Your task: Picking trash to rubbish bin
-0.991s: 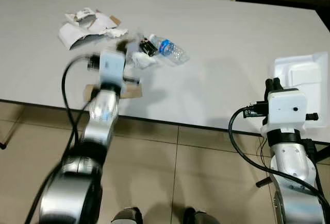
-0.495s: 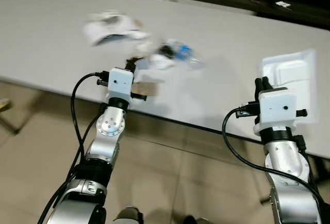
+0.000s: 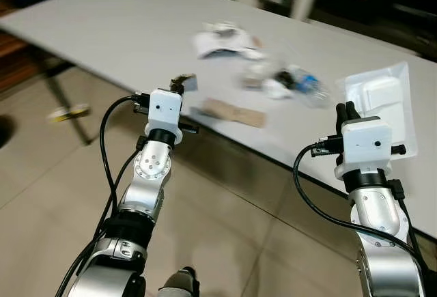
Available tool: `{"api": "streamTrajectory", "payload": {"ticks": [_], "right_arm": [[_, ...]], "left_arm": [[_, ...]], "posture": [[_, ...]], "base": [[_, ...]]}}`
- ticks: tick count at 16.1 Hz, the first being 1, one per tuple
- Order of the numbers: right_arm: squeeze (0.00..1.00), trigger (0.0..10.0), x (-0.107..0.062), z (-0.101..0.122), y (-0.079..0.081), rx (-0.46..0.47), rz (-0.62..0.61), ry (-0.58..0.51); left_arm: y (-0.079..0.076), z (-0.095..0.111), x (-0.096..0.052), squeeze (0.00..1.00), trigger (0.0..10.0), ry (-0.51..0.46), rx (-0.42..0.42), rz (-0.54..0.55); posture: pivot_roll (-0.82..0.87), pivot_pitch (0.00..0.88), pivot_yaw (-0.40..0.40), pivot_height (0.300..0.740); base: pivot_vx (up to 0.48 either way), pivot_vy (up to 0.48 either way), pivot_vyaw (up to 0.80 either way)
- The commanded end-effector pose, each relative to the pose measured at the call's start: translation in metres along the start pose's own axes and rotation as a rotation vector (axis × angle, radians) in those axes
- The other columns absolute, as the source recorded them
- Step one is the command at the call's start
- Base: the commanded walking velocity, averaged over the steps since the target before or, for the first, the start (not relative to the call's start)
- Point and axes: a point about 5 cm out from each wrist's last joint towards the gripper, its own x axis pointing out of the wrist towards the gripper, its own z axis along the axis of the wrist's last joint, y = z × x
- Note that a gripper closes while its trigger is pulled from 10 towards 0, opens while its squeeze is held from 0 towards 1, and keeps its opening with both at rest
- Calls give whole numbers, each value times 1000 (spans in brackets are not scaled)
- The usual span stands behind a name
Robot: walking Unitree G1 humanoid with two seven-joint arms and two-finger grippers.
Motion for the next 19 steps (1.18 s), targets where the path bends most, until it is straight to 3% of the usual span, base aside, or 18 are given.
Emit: {"api": "streamTrajectory", "payload": {"ticks": [1,19], "right_arm": [[0,10000,-3,-1,-2,4,-8,0],[0,10000,-2,1,-3,17,-8,-6]], "left_arm": [[-5,3,1,0,0,-4,0,-6],[-9,-9,3,0,0,76,9,-4]], "posture": [[154,46,-42,740],[140,42,-34,740]], "base": [[0,0,800],[0,0,800]]}}
